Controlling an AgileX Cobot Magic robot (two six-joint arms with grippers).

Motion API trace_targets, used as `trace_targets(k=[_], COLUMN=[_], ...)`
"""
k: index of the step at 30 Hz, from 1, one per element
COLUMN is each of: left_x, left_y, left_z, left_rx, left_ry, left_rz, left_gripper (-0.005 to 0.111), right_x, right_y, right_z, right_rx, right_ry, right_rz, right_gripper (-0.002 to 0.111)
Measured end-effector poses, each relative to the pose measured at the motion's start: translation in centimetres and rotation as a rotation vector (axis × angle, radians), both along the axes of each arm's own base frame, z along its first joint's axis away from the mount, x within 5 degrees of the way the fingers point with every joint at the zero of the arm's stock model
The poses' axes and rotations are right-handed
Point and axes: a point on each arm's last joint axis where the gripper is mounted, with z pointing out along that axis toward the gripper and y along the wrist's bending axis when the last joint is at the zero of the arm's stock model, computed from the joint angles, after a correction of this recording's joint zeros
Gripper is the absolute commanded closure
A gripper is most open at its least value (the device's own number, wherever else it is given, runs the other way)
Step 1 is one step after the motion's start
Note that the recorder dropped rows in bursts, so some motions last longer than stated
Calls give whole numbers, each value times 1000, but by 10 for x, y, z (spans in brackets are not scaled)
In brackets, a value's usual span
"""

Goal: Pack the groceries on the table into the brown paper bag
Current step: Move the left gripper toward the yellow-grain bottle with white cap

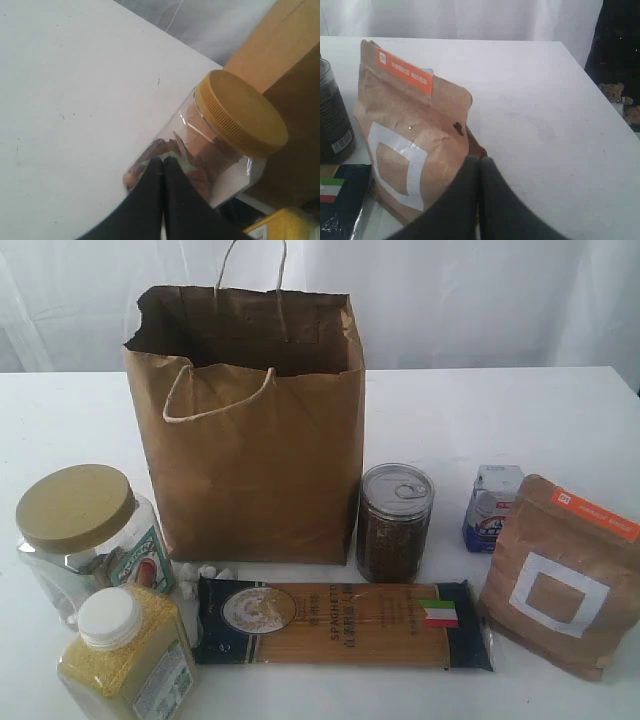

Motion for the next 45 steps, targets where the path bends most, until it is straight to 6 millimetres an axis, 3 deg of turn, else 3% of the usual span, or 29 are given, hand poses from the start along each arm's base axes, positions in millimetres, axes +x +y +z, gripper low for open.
trace_targets(k=[6,13,20,23,26,30,33,35,42,45], left_x=[2,-5,-12,7,44,95,116,119,99,88], left_y=[3,29,32,25,14,20,27,21,-30,-41], left_z=[6,58,158,207,235,221,196,186,159,138], left_rx=[-12,-26,50,236,451,593,668,681,505,415], left_ry=[-68,-619,-849,-848,-688,-156,212,337,385,421], left_rz=[37,322,376,328,201,124,72,-42,-720,-885], left_gripper=[107,107,107,107,107,107,107,107,107,107], right_x=[0,0,0,0,0,0,0,0,0,0], right_y=[0,0,0,0,0,0,0,0,0,0], right_z=[0,0,0,0,0,0,0,0,0,0], right_rx=[0,0,0,0,0,15,19,19,21,21], right_ry=[0,0,0,0,0,0,0,0,0,0], right_rz=[0,0,0,0,0,-4,-5,-5,-5,-5], right_gripper=[108,108,108,108,108,108,108,108,108,108])
